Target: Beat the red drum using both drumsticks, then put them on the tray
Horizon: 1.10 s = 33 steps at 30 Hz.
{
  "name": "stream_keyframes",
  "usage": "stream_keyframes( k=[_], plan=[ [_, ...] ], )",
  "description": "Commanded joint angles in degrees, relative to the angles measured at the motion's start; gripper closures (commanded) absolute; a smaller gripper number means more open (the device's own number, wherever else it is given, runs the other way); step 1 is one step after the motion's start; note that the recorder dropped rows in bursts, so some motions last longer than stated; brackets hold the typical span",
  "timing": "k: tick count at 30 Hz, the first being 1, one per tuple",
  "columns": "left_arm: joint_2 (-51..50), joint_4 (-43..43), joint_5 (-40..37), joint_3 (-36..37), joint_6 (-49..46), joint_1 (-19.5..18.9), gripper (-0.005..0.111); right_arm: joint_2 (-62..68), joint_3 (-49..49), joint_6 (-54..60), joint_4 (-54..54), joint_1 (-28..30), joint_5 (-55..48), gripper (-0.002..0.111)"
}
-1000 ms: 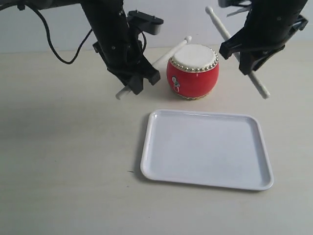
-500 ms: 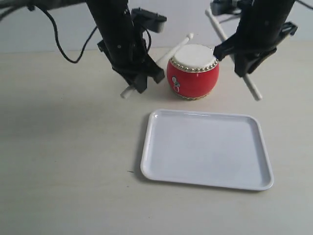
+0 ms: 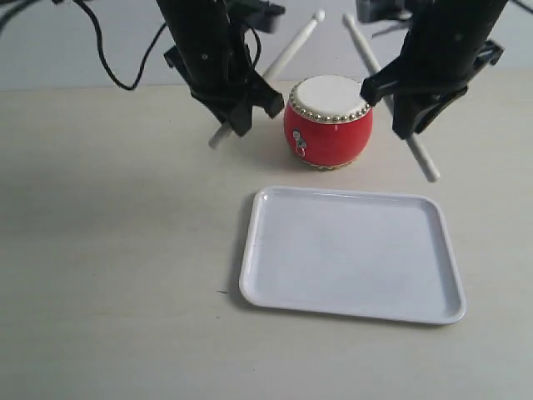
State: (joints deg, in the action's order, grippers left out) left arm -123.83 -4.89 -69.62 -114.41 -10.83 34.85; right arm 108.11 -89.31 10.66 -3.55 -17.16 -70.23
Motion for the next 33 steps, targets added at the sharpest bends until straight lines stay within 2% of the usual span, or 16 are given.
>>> stream_keyframes(
  k=[1, 7, 13, 21, 26, 33],
  plan=[
    [4.52, 0.13, -0.35, -0.35, 0.63, 0.07, 0.107, 8.05, 0.35, 0.68, -0.50, 0.18, 0.26, 0.108],
    [5.23, 0.13, -0.35, -0.19, 0.63, 0.76, 0.107, 11.70, -0.27, 0.68, 0.59, 0.18, 0.26, 0.108],
    [0.62, 0.16, 0.25, 1.86, 0.63, 0.76, 0.107, 0.56, -0.43, -0.44, 1.10, 0.18, 0.26, 0.108],
    [-10.94, 0.29, 0.47, 2.51, -0.85, 1.37, 0.107, -12.35, -0.43, 0.14, 0.60, 0.18, 0.26, 0.108],
    [-9.75, 0.76, -0.35, 1.11, -0.42, 1.37, 0.107, -9.92, 0.57, 1.24, -0.60, 0.18, 0.26, 0.108],
    [-1.31, 0.86, -0.35, 0.09, 0.14, 1.37, 0.107, 4.17, 1.12, 1.24, -3.19, 0.18, 1.49, 0.108]
  ],
)
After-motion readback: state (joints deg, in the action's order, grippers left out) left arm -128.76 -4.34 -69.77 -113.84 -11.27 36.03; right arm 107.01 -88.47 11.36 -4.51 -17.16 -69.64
